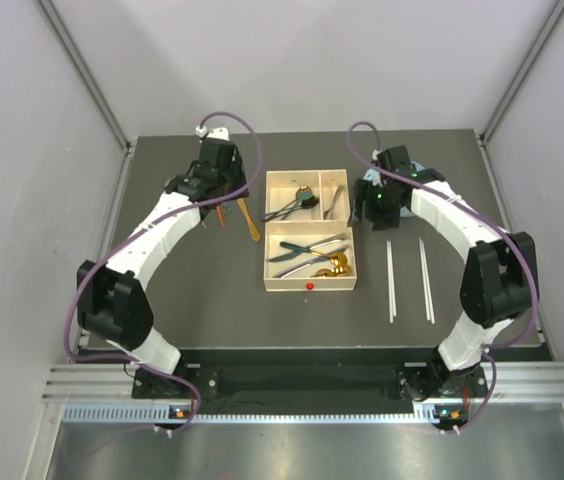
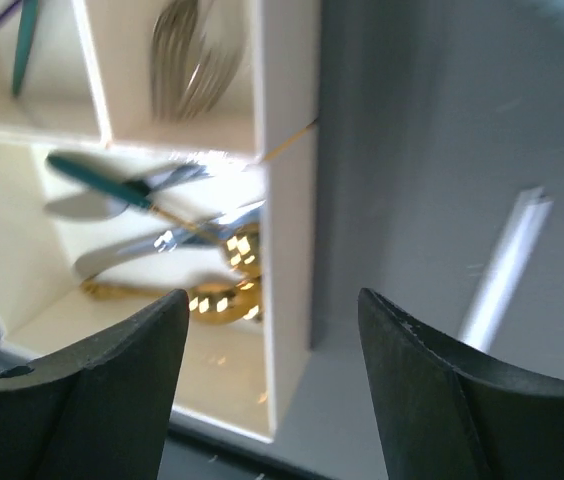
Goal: Sort the eating utensils into containers
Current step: Adjust the storage box at the center of the board.
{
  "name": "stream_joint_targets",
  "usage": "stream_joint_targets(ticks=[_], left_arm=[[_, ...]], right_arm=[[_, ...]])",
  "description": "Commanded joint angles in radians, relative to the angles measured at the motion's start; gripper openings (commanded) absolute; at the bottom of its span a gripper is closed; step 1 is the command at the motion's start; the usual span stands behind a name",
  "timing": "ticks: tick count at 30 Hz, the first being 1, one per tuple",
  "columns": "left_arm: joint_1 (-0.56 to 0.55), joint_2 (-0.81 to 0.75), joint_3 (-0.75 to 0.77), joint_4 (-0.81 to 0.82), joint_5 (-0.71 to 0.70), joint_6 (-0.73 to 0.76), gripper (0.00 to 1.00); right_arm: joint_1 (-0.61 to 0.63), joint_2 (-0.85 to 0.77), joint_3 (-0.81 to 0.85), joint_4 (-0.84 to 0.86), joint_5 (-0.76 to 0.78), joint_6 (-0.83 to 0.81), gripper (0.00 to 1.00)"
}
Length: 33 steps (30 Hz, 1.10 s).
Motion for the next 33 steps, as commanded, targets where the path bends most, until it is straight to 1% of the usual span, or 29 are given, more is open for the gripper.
stream_joint_targets(ticks=[1, 2, 4, 5, 6, 7, 8, 9, 10, 11, 12, 13, 14, 15, 16, 17, 19, 21, 22, 24, 25, 26, 27, 28, 29, 30, 31, 32, 33], left_arm=[[0.054, 0.026, 0.185, -0.028, -0.052, -0.052, 0.53], [0.072, 0.032, 0.213, -0.031, -0.043, -0.065, 0.52], [0.092, 0.034, 0.266, -0.006, -0.035, -0.131, 0.50], [0.096, 0.028, 0.269, 0.026, -0.025, -0.151, 0.50], [0.099, 0.005, 0.266, 0.109, -0.020, -0.206, 0.50], [0.099, -0.012, 0.231, 0.170, -0.009, -0.237, 0.52], [0.102, -0.041, 0.206, 0.232, 0.061, -0.271, 0.58], [0.103, -0.050, 0.182, 0.340, 0.106, -0.286, 0.71], [0.103, -0.055, 0.147, 0.391, 0.155, -0.297, 0.98], [0.103, -0.052, 0.134, 0.430, 0.208, -0.315, 0.99], [0.105, -0.044, 0.126, 0.465, 0.314, -0.326, 0.99], [0.100, -0.035, 0.129, 0.467, 0.340, -0.346, 0.99], [0.102, -0.008, 0.134, 0.467, 0.374, -0.398, 0.99], [0.103, 0.005, 0.146, 0.467, 0.438, -0.420, 0.99], [0.103, 0.017, 0.157, 0.437, 0.443, -0.437, 0.99], [0.103, 0.040, 0.168, 0.411, 0.448, -0.466, 0.99], [0.108, 0.052, 0.180, 0.349, 0.451, -0.492, 0.99], [0.111, 0.052, 0.153, 0.363, 0.459, -0.481, 0.99], [0.109, 0.046, 0.142, 0.369, 0.451, -0.478, 0.99], [0.122, 0.031, 0.116, 0.374, 0.453, -0.524, 0.99], [0.140, 0.034, 0.113, 0.369, 0.472, -0.561, 0.99], [0.155, 0.043, 0.108, 0.313, 0.480, -0.713, 0.99], [0.172, 0.048, 0.064, 0.303, 0.497, -0.810, 0.99], [0.218, 0.048, 0.010, 0.383, 0.543, -0.889, 0.99], [0.232, 0.052, -0.065, 0.560, 0.678, -0.982, 0.99], [0.238, 0.064, -0.190, 0.893, 0.702, -1.036, 0.99], [0.240, 0.077, -0.209, 0.930, 0.712, -1.085, 0.99], [0.240, 0.112, -0.199, 0.920, 0.741, -1.105, 0.99], [0.238, 0.130, -0.117, 0.795, 0.758, -1.056, 0.99]], right_arm=[[-0.026, -0.138, 0.168, 0.017, 0.308, -0.167, 0.68], [-0.028, -0.150, 0.190, 0.072, 0.352, -0.184, 0.67], [-0.028, -0.184, 0.234, 0.147, 0.374, -0.224, 0.65], [-0.028, -0.196, 0.240, 0.244, 0.371, -0.235, 0.65], [-0.028, -0.214, 0.242, 0.293, 0.362, -0.250, 0.64], [-0.028, -0.225, 0.237, 0.345, 0.301, -0.261, 0.61], [-0.031, -0.234, 0.230, 0.446, 0.266, -0.261, 0.60], [-0.031, -0.245, 0.230, 0.482, 0.236, -0.249, 0.59], [-0.032, -0.245, 0.234, 0.517, 0.156, -0.226, 0.59], [-0.037, -0.247, 0.236, 0.586, 0.121, -0.214, 0.58], [-0.044, -0.250, 0.234, 0.623, 0.088, -0.202, 0.58], [-0.046, -0.250, 0.237, 0.649, 0.023, -0.179, 0.61], [-0.055, -0.250, 0.242, 0.680, 0.005, -0.162, 0.63], [-0.061, -0.244, 0.250, 0.695, -0.011, -0.142, 0.63], [-0.069, -0.242, 0.256, 0.708, -0.064, -0.116, 0.63], [-0.080, -0.236, 0.263, 0.734, -0.081, -0.111, 0.63], [-0.090, -0.224, 0.282, 0.749, -0.118, -0.079, 0.68], [-0.121, -0.213, 0.268, 0.830, -0.175, -0.015, 0.71], [-0.136, -0.205, 0.265, 0.868, -0.237, 0.080, 0.73], [-0.182, -0.172, 0.262, 1.009, -0.317, 0.203, 0.74], [-0.196, -0.152, 0.266, 1.074, -0.409, 0.343, 0.75], [-0.219, -0.127, 0.277, 1.196, -0.446, 0.413, 0.77], [-0.224, -0.074, 0.312, 1.249, -0.478, 0.477, 0.78], [-0.227, -0.046, 0.335, 1.307, -0.535, 0.593, 0.79], [-0.229, -0.017, 0.358, 1.409, -0.554, 0.645, 0.80], [-0.226, 0.032, 0.413, 1.436, -0.569, 0.680, 0.87], [-0.226, 0.052, 0.444, 1.443, -0.591, 0.712, 0.88], [-0.219, 0.066, 0.499, 1.406, -0.598, 0.710, 0.88], [-0.218, 0.082, 0.519, 1.374, -0.602, 0.694, 0.89]])
